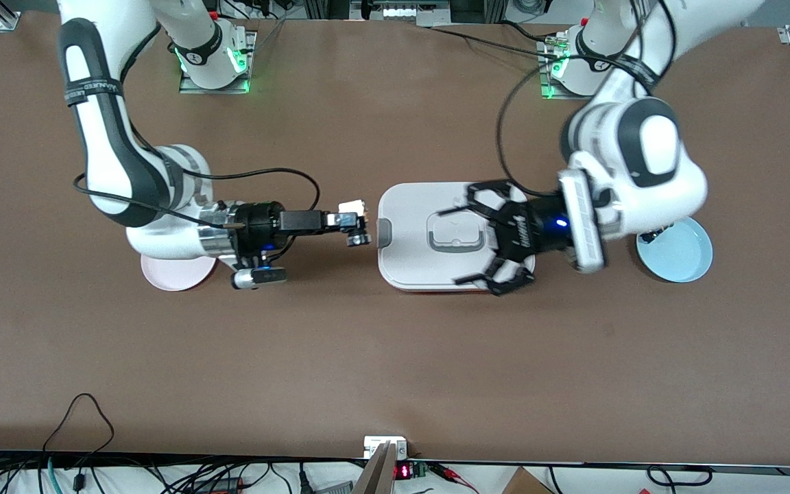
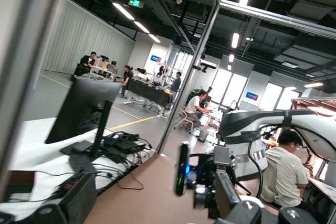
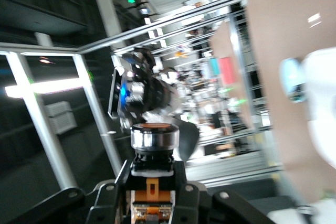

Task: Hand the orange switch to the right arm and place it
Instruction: 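Open the left gripper and withdraw it while the right gripper holds, then carry the switch with the right gripper over the white plate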

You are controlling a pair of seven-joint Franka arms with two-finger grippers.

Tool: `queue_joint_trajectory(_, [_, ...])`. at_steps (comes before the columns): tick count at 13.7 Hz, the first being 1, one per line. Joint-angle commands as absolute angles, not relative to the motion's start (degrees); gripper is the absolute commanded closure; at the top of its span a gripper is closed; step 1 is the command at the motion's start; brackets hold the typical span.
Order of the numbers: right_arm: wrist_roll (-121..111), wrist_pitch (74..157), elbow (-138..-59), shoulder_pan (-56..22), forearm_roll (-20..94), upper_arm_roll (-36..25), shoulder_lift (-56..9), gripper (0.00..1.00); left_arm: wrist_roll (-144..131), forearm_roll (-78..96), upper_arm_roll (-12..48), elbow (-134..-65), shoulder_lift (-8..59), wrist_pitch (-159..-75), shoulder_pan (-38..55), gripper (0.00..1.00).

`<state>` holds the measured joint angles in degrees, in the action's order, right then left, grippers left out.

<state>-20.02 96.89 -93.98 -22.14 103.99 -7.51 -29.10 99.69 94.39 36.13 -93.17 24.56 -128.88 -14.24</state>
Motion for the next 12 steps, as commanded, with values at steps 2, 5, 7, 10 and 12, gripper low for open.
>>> queue_joint_trajectory(2, [-23.46,95.45,-93.08,-16.54,87.68,-7.12,-28.30,0.87,102.48,81.34,35.60,-96.94,21.10,-125.16,-22.83,0.00])
queue_joint_trajectory(5, [-27.49,95.27,-93.08,-14.59,70.72,-7.12,-26.81,0.87,104.32,74.46,30.17,-99.22,20.39,-123.24,-26.19,0.00])
queue_joint_trajectory(7, [-32.32,95.27,-93.08,-14.24,59.82,-7.12,-26.37,0.87,108.70,68.24,24.63,-100.10,20.30,-120.68,-26.37,0.00])
queue_joint_trajectory(10, [-41.19,95.36,-93.16,-13.71,44.70,-7.12,-25.93,0.87,112.86,61.09,20.06,-102.02,20.22,-122.17,-26.89,0.00])
queue_joint_trajectory(12, [-47.95,95.36,-93.34,-13.19,34.68,-7.03,-25.84,0.87,109.63,59.43,17.59,-102.30,20.04,-122.34,-27.42,0.00])
